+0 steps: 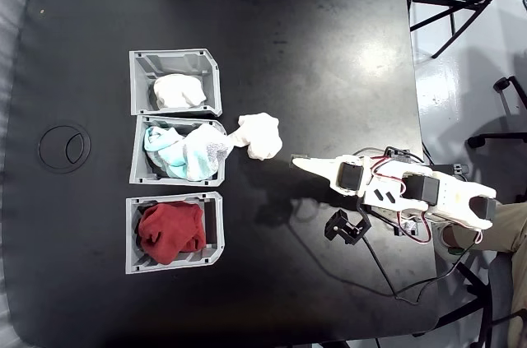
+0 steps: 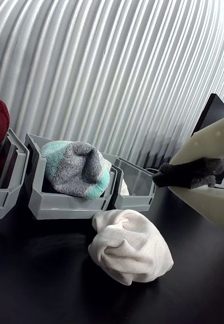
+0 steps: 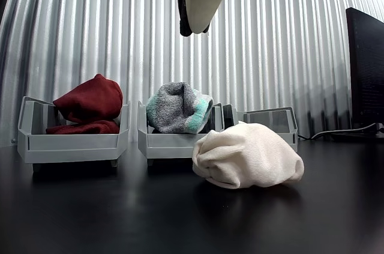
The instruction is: Put the sock in the container
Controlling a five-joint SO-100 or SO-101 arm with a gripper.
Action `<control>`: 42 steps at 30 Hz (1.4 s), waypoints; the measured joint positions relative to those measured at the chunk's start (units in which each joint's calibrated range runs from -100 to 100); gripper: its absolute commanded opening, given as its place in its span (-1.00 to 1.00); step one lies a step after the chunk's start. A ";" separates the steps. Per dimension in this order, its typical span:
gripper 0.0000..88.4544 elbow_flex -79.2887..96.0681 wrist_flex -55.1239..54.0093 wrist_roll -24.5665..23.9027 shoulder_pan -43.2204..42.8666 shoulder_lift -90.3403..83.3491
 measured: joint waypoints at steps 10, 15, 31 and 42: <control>-0.97 0.00 0.00 0.00 0.00 0.00; -0.97 0.00 0.00 0.00 0.00 0.00; -0.97 0.00 0.00 0.00 0.00 0.00; -0.97 -15.14 15.48 -0.84 0.00 0.00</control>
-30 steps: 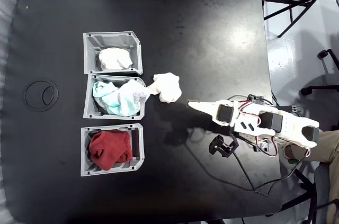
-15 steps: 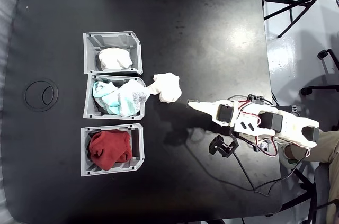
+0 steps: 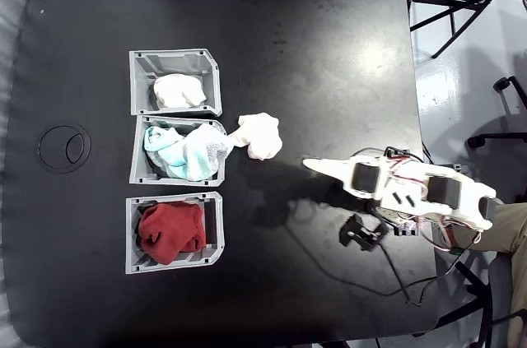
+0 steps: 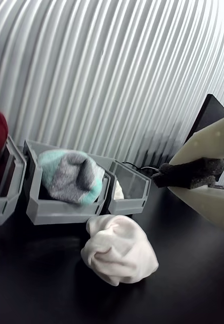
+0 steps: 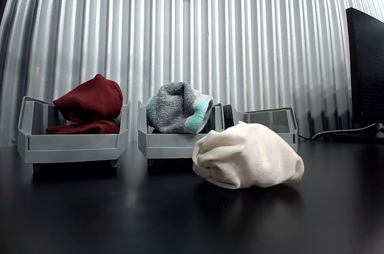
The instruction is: Put the sock in the container
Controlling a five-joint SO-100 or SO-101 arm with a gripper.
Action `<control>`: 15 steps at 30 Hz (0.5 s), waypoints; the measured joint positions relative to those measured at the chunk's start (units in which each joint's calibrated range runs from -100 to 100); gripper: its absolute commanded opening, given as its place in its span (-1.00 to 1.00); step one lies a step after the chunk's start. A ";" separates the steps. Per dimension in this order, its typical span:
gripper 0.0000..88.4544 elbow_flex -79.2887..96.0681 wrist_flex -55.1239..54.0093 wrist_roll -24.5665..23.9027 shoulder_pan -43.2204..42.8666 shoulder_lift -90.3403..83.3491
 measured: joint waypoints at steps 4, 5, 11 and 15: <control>-0.97 -7.66 6.22 -0.10 0.00 0.00; -0.97 -9.64 7.74 -0.10 0.00 0.25; -0.97 -23.51 14.47 -0.10 0.00 12.89; -0.97 -34.59 19.43 -0.10 0.42 26.62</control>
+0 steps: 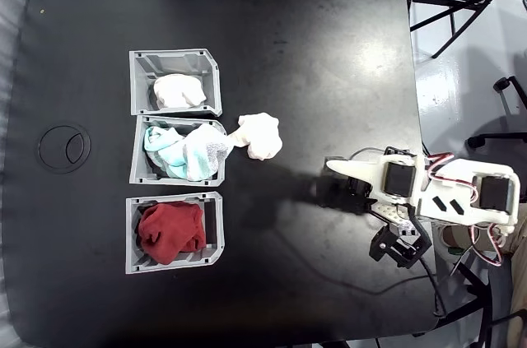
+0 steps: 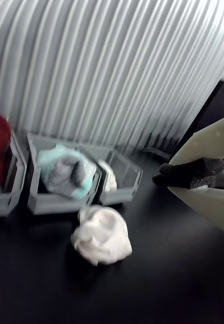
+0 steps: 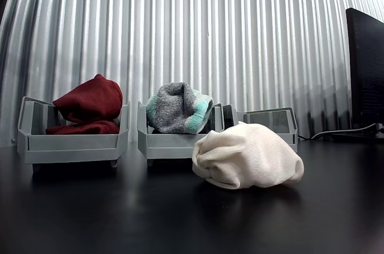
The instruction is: Put the sock in the container
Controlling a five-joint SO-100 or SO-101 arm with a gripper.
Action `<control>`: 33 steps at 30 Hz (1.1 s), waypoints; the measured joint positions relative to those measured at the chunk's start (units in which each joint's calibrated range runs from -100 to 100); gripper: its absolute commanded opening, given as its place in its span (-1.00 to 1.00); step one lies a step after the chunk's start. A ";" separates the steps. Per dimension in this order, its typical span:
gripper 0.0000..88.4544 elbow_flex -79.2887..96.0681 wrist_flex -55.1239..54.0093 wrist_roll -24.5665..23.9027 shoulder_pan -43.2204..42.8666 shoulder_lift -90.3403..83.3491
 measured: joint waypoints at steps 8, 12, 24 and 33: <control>-0.97 -16.49 2.61 0.00 7.72 29.47; -0.97 -20.54 2.86 0.00 10.48 43.53; -0.94 -35.05 2.86 6.33 10.16 70.15; -0.92 -38.83 2.86 7.37 10.58 76.02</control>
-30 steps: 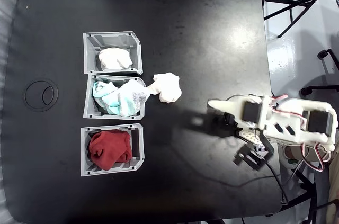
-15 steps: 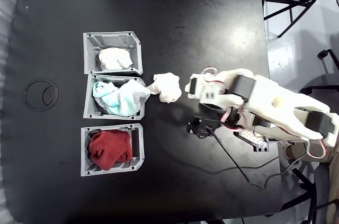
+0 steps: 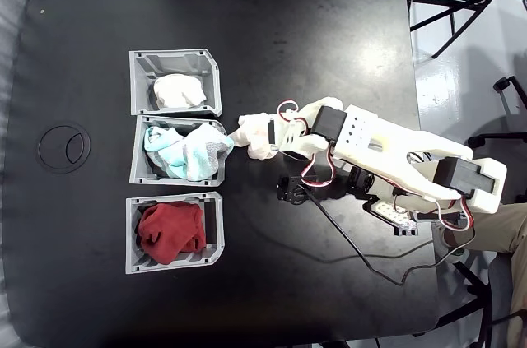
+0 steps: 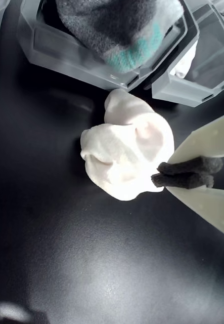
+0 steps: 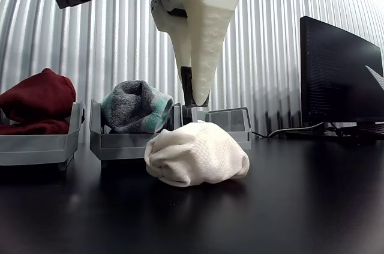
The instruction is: Put the sock in the container
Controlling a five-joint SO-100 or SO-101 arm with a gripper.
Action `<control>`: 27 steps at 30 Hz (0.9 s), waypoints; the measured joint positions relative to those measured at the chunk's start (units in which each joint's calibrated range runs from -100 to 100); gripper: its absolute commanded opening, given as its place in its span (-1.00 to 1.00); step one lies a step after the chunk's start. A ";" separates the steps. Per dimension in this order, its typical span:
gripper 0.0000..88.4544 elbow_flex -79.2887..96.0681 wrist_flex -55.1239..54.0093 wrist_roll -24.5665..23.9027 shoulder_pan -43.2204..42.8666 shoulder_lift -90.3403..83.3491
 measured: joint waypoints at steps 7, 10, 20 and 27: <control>-0.48 -0.09 1.43 0.00 0.00 0.08; -0.24 -0.18 3.36 0.00 0.00 0.08; -0.05 -1.62 5.97 1.99 2.12 0.92; -0.06 -7.03 5.97 3.14 2.22 5.36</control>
